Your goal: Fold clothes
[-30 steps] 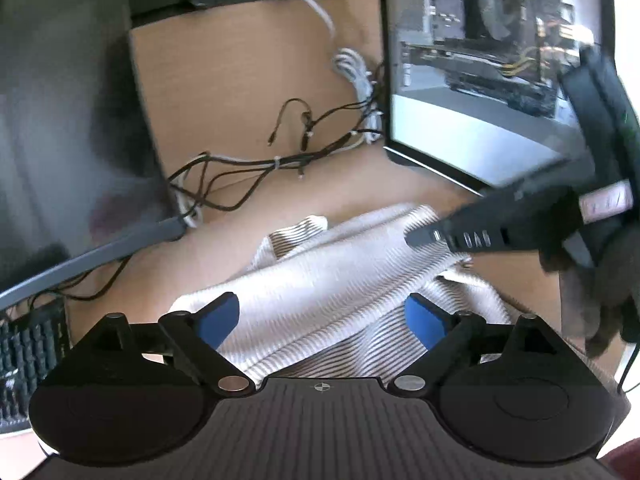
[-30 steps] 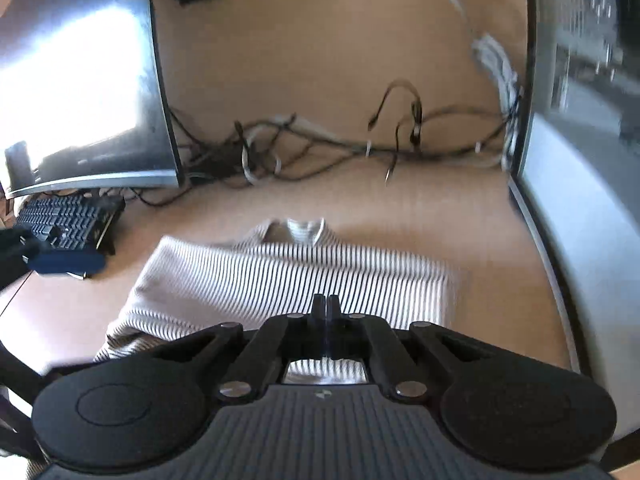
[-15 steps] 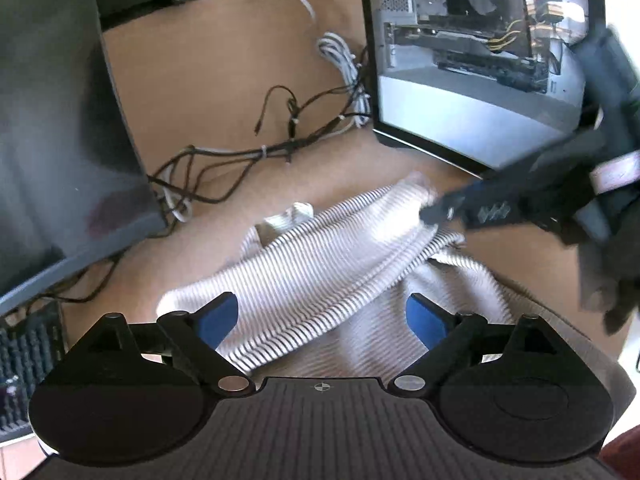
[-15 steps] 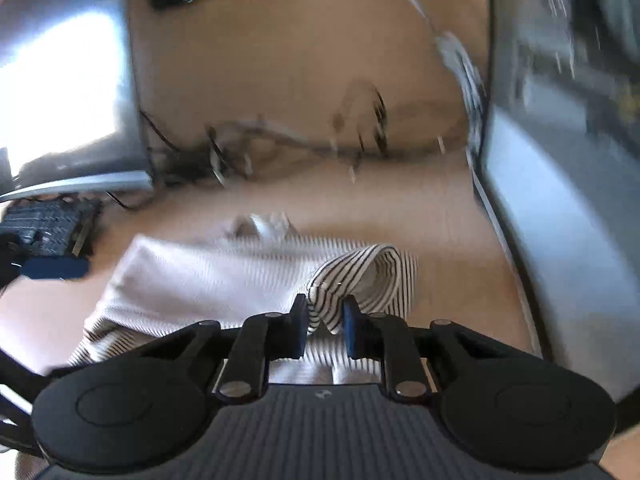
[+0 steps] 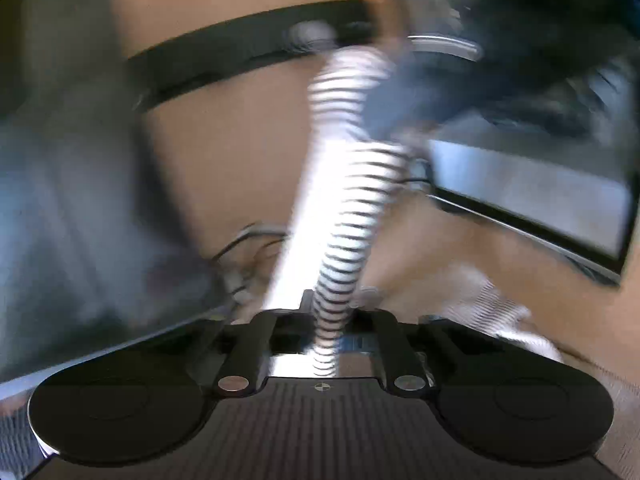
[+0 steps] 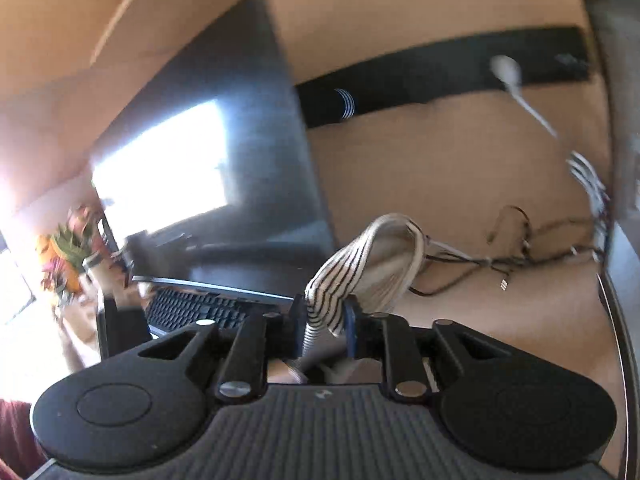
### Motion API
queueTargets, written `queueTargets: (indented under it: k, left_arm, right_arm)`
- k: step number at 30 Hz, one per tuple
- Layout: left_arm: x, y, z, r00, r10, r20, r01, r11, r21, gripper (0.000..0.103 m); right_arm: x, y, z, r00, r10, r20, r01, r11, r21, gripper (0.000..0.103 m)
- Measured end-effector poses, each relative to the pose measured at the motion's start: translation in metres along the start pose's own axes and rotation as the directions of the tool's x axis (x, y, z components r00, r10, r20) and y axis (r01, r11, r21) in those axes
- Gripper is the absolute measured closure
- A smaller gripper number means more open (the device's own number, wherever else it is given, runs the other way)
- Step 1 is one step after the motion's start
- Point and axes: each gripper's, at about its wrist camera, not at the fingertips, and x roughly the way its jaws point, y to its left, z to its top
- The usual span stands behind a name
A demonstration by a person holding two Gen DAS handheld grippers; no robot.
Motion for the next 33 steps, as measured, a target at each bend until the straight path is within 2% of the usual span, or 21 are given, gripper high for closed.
queueTargets:
  k: [2,5,6,8,9,10,13,14,17,20,23,24,25,26,27,28,29,30,31,33]
  left_arm:
    - [-0.011,0.04,-0.008,0.995,0.105,0.001,-0.104,0.991,-0.089,0.093]
    - [-0.021,0.11,-0.032,0.968,0.239,-0.077,-0.251,0.937,-0.243,0.093]
    - [-0.022,0.131,-0.043,0.958,0.263,-0.117,-0.286,0.911,-0.296,0.093]
    - [-0.019,0.167,-0.069,0.945,0.25,-0.21,-0.316,0.859,-0.403,0.084]
    - [-0.018,0.181,-0.081,0.941,0.233,-0.247,-0.324,0.831,-0.452,0.07]
    - [-0.019,0.191,-0.091,0.94,0.212,-0.268,-0.324,0.802,-0.502,0.061]
    - [-0.027,0.214,-0.112,0.942,0.164,-0.295,-0.319,0.716,-0.621,0.019]
    - [-0.031,0.218,-0.116,0.939,0.162,-0.303,-0.327,0.692,-0.643,0.015]
    - [-0.045,0.23,-0.128,0.938,0.15,-0.313,-0.336,0.621,-0.709,0.009]
    - [-0.051,0.244,-0.133,0.93,0.148,-0.338,-0.361,0.548,-0.755,0.009]
    - [-0.068,0.256,-0.143,0.914,0.177,-0.364,-0.404,0.463,-0.789,0.009]
    - [-0.073,0.258,-0.143,0.91,0.197,-0.366,-0.416,0.44,-0.796,0.009]
    - [-0.077,0.261,-0.142,0.905,0.22,-0.364,-0.424,0.416,-0.804,0.008]
    - [-0.081,0.261,-0.141,0.903,0.237,-0.359,-0.427,0.4,-0.811,0.008]
    - [-0.083,0.261,-0.138,0.903,0.249,-0.351,-0.425,0.395,-0.814,0.008]
    - [-0.085,0.258,-0.133,0.903,0.261,-0.341,-0.423,0.405,-0.81,0.008]
    - [-0.086,0.254,-0.127,0.903,0.273,-0.331,-0.422,0.428,-0.799,0.008]
    - [-0.087,0.249,-0.12,0.904,0.281,-0.321,-0.42,0.456,-0.784,0.007]
    - [-0.086,0.243,-0.112,0.907,0.285,-0.309,-0.416,0.496,-0.762,0.007]
    - [-0.083,0.23,-0.099,0.916,0.281,-0.286,-0.399,0.564,-0.723,0.005]
  right_arm:
    - [0.01,0.006,-0.004,1.0,0.004,-0.01,-0.004,1.0,-0.026,0.078]
    - [0.036,0.014,-0.018,0.997,-0.035,-0.072,0.028,0.995,-0.093,0.076]
    - [0.051,0.018,-0.025,0.992,-0.055,-0.11,0.042,0.992,-0.119,0.076]
    - [0.08,0.026,-0.042,0.98,-0.088,-0.178,0.055,0.982,-0.182,0.076]
    - [0.096,0.031,-0.051,0.972,-0.107,-0.208,0.06,0.973,-0.223,0.076]
    - [0.109,0.037,-0.061,0.965,-0.122,-0.232,0.06,0.965,-0.256,0.074]
    - [0.143,0.047,-0.085,0.948,-0.142,-0.285,0.049,0.95,-0.309,0.061]
    - [0.151,0.048,-0.091,0.943,-0.139,-0.302,0.04,0.949,-0.312,0.058]
    - [0.171,0.051,-0.106,0.933,-0.152,-0.327,0.03,0.937,-0.348,0.05]
    - [0.187,0.053,-0.122,0.926,-0.192,-0.326,0.052,0.918,-0.393,0.049]
    - [0.194,0.045,-0.123,0.923,-0.193,-0.333,0.058,0.925,-0.376,0.05]
    - [0.194,0.041,-0.123,0.921,-0.2,-0.333,0.066,0.926,-0.373,0.053]
    - [0.194,0.038,-0.123,0.918,-0.209,-0.337,0.076,0.926,-0.369,0.07]
    - [0.19,0.033,-0.122,0.918,-0.207,-0.339,0.081,0.933,-0.351,0.076]
    - [0.186,0.03,-0.119,0.922,-0.195,-0.336,0.082,0.943,-0.323,0.083]
    - [0.18,0.029,-0.115,0.925,-0.192,-0.326,0.091,0.949,-0.302,0.093]
    - [0.168,0.025,-0.107,0.931,-0.199,-0.305,0.11,0.953,-0.283,0.093]
    - [0.155,0.019,-0.098,0.939,-0.207,-0.275,0.134,0.955,-0.263,0.093]
    - [0.141,0.013,-0.088,0.944,-0.222,-0.244,0.161,0.956,-0.247,0.093]
    - [0.109,-0.006,-0.066,0.943,-0.285,-0.172,0.244,0.943,-0.226,0.093]
